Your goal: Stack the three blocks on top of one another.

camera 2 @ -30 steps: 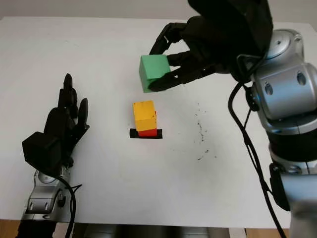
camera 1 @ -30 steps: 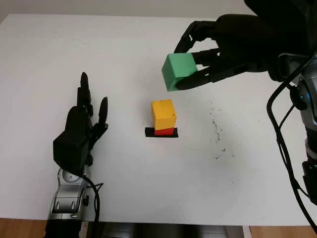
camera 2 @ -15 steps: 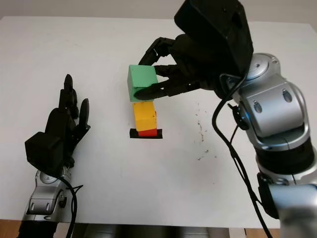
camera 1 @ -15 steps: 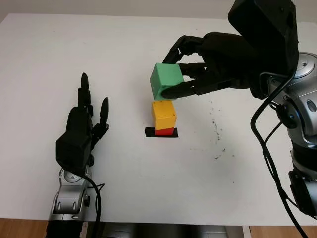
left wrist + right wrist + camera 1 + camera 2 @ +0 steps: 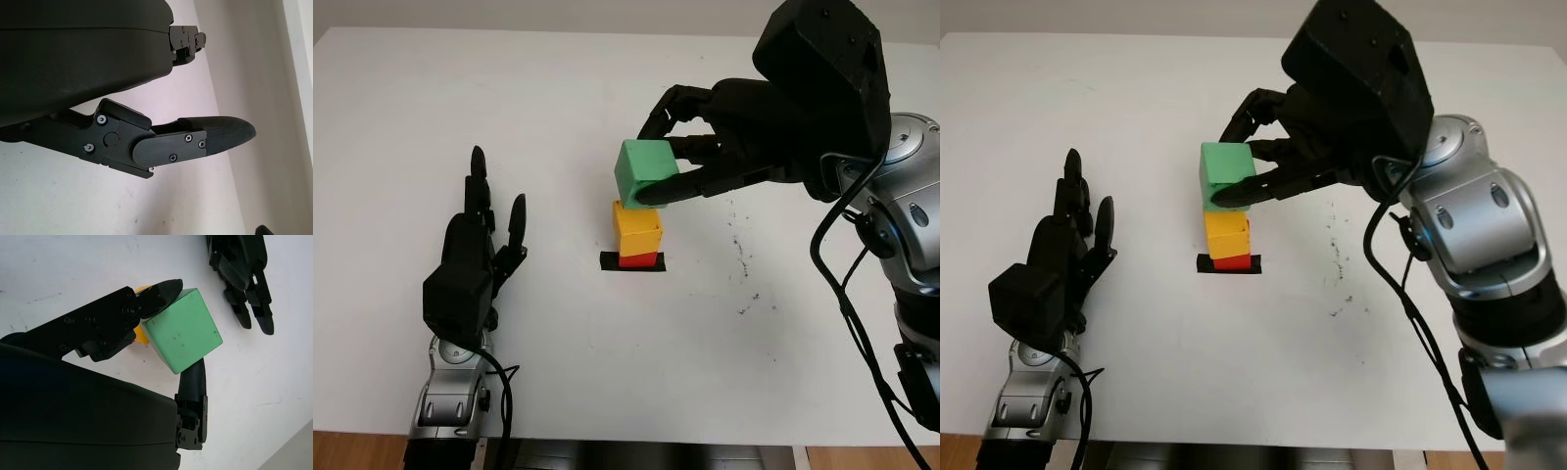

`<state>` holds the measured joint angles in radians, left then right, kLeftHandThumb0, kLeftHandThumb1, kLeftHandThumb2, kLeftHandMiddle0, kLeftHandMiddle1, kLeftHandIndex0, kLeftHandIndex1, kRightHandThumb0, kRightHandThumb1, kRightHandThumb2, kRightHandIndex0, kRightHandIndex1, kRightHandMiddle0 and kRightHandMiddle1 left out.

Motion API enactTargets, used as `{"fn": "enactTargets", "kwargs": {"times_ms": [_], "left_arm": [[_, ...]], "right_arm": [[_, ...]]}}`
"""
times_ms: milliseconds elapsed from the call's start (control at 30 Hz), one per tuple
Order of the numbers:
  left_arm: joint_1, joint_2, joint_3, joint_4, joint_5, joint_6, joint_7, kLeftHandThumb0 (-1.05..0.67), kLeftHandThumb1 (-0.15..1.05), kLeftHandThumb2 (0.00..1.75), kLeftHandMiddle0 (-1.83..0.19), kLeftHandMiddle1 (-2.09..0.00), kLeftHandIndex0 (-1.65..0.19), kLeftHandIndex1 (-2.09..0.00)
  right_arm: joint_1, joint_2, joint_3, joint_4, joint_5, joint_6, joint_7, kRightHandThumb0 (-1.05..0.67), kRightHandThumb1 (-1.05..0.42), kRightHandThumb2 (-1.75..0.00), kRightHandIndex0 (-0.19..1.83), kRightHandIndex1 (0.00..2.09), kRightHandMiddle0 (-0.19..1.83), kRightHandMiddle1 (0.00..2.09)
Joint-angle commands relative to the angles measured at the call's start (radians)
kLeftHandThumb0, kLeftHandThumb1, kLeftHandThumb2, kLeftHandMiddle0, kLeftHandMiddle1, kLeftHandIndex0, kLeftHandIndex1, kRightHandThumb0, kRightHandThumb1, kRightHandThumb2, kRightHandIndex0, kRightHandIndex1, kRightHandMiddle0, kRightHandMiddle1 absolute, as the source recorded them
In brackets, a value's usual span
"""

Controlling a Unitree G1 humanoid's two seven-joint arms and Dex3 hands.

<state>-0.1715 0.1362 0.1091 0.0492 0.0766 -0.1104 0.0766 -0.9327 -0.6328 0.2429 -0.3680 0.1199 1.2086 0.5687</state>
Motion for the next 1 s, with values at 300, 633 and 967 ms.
{"fn": "enactTargets", "kwargs": {"times_ms": [300,633,967], "left_arm": [[0.024,0.008,0.0,-0.021,0.025,0.007,0.005,-0.84,1.05,0.59,0.13,-0.05,0.1,-0.05],[0.033,0.0,-0.002,-0.022,0.035,0.005,0.015,-0.83,1.05,0.6,0.13,-0.05,0.1,-0.05],[0.046,0.002,0.002,-0.036,0.02,0.004,0.005,-0.82,1.05,0.58,0.13,-0.05,0.1,-0.05]], "right_arm": [[0.016,-0.017,0.01,0.035,-0.001,-0.063,0.004,-0.38,-1.05,-0.1,0.19,0.04,-0.02,1.97],[0.033,-0.003,0.018,0.044,-0.004,-0.081,-0.001,-0.4,-1.05,-0.07,0.22,0.06,0.06,1.97],[0.041,0.011,0.03,0.043,-0.003,-0.075,-0.009,-0.4,-1.05,-0.07,0.21,0.05,0.07,1.98]]}}
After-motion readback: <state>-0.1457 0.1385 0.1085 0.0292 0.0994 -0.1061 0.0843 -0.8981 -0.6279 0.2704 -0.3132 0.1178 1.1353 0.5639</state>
